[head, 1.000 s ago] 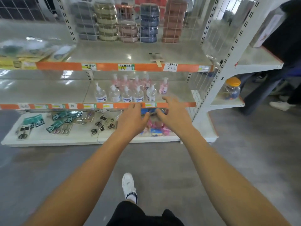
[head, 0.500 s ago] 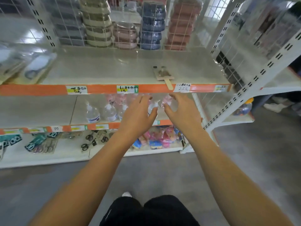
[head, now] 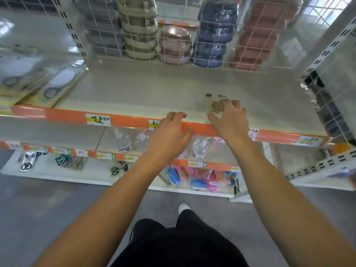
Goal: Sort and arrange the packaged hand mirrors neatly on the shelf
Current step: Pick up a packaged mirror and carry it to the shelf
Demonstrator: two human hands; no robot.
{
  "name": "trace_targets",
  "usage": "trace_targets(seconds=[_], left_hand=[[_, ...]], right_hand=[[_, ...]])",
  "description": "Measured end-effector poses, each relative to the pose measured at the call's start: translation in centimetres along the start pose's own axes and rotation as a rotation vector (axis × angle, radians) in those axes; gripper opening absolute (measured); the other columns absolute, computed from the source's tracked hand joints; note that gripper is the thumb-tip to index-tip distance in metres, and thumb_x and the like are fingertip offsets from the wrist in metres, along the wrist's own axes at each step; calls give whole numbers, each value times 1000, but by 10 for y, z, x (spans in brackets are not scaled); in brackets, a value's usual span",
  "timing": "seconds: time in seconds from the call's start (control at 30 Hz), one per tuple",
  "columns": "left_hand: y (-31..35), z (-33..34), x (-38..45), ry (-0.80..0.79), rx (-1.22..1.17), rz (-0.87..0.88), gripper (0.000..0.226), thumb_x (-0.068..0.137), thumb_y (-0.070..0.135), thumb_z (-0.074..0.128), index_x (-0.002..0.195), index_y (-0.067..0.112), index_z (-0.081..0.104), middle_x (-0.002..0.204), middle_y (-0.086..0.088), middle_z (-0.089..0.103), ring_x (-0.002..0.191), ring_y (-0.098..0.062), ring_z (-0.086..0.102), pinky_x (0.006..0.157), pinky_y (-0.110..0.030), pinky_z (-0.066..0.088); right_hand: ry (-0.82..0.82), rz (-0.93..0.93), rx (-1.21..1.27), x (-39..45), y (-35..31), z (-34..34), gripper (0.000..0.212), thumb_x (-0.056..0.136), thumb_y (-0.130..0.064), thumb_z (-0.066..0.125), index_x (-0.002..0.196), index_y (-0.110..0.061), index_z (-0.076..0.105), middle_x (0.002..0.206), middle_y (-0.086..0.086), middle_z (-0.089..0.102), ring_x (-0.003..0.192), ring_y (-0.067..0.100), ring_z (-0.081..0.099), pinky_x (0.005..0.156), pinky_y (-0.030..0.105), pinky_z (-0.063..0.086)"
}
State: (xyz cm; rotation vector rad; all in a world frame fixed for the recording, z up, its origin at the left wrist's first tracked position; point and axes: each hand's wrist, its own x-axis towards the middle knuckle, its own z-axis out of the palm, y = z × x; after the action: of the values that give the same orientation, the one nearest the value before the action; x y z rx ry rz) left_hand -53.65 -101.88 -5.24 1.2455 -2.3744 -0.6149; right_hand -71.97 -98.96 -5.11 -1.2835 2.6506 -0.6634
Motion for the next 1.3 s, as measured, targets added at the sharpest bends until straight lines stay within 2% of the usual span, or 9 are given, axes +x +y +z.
trace_targets(seconds=[0.2,0.3,0.4,0.63,0.77,0.87,1.0,1.13,1.3], left_hand=[[12,15,52,4,82,-91,44,93,40,50,132,18,48,131,-5,49,113,-28,52,93,-43,44],[16,24,72,13,122,-109,44,92,39,50,130,16,51,127,-8,53,111,-31,53,91,-45,47],[13,35,83,34,135,-122,46,88,40,48,126,15,54,123,-10,56,106,-34,56,87,-46,49],[12,54,102,52,185,-133,51,84,43,44,122,13,57,116,-13,60,100,-36,59,83,-46,51],[5,45,108,136,249,-140,46,84,40,48,118,11,60,112,-14,62,97,-38,59,77,-45,49],[-10,25,101,199,259,-200,43,87,38,52,121,12,58,116,-13,61,100,-38,58,78,-45,48],[-46,-8,66,330,287,-366,40,88,37,55,120,14,58,119,-11,60,105,-37,55,85,-45,46],[-87,-44,10,448,323,-536,38,87,36,55,117,13,60,115,-11,61,101,-37,56,81,-43,45],[-130,-80,-78,508,326,-786,40,88,41,49,118,16,58,115,-7,60,104,-33,57,82,-44,45]], right_hand=[[-177,2,-118,51,6,20,79,77,-70,60,138,-22,41,139,13,39,125,42,39,100,48,38],[-254,1,-211,68,2,24,83,75,-73,61,139,-24,38,140,14,38,126,42,35,99,48,36],[-221,-31,-209,69,4,28,91,72,-75,61,138,-19,37,136,17,40,122,40,39,96,46,38],[-249,-137,-200,74,18,19,69,76,-65,62,126,-20,48,120,14,48,111,36,43,82,42,38],[-263,-185,-77,80,10,11,69,75,-64,62,129,-24,45,120,11,47,111,35,43,88,44,41],[-238,-292,-10,78,-19,16,62,74,-55,66,125,-24,47,119,10,46,108,34,43,84,41,38],[-284,-462,23,60,-77,35,67,73,-53,69,129,-24,47,123,11,44,105,38,48,90,43,44],[-359,-673,46,26,-139,61,70,72,-64,64,129,-25,49,123,10,48,105,36,51,89,46,46],[-517,-894,65,-45,-216,94,69,71,-56,69,125,-20,47,127,8,44,112,34,44,92,45,44]])
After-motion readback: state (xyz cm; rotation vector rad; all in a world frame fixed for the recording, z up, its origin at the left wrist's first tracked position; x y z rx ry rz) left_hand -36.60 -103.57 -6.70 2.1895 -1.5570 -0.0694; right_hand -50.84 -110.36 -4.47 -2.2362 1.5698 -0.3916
